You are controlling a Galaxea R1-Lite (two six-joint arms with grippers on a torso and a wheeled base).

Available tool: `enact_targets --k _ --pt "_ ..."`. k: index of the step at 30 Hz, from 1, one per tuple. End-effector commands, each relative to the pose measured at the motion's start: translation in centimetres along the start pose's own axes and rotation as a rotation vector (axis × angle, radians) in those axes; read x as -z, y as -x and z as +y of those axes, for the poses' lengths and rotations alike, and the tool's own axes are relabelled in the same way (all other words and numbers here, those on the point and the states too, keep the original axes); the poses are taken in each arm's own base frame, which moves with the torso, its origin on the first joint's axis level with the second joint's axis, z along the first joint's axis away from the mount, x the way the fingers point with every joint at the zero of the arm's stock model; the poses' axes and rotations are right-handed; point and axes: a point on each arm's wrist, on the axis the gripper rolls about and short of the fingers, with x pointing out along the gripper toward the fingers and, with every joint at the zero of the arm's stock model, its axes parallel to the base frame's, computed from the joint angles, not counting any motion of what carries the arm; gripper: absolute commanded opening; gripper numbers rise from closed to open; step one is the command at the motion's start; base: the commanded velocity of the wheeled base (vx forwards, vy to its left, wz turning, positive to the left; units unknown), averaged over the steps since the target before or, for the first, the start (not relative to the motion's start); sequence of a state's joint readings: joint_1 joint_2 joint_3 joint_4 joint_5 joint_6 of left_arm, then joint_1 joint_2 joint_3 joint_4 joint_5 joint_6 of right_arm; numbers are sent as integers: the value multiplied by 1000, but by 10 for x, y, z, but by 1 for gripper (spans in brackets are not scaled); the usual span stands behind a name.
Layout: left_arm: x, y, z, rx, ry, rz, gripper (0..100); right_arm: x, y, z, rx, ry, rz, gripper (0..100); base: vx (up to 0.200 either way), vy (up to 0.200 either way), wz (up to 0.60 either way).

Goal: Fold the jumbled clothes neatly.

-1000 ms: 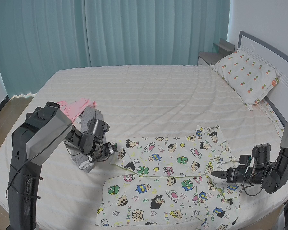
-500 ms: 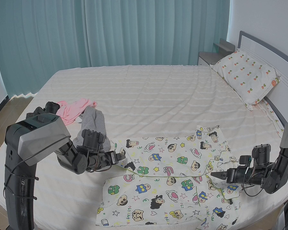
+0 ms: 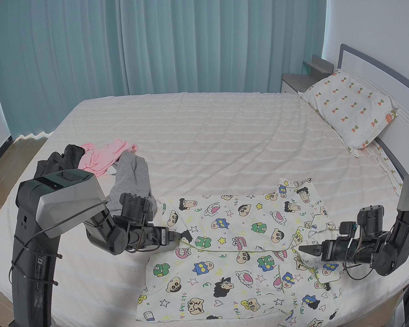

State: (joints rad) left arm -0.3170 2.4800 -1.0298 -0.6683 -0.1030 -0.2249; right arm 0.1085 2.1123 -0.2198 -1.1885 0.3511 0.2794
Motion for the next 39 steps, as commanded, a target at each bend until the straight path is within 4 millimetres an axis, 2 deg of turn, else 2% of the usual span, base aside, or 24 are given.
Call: enact_targets --k 1,10,19,20,24,34,39 --pt "1 -6 -4 6 -16 -4 100 1 -1 0 -1 2 6 100 0 0 0" --pt "-4 -15 -13 24 -36 -20 100 1 -1 1 -2 5 6 100 0 0 0" --pt "-5 -16 -10 12 -49 -14 100 2 -1 0 -2 4 8 100 0 0 0" --pt "-5 -15 -8 7 -68 -15 0 2 -1 1 -3 5 8 100 0 0 0" --pt "-6 -15 0 -22 -110 -19 0 2 -1 1 -3 7 8 100 0 0 0" --pt "-5 -13 0 -30 -112 -16 0 2 -1 1 -3 6 10 100 0 0 0" --pt "-8 -1 6 -57 -100 7 0 2 -1 1 -3 6 10 100 0 0 0"
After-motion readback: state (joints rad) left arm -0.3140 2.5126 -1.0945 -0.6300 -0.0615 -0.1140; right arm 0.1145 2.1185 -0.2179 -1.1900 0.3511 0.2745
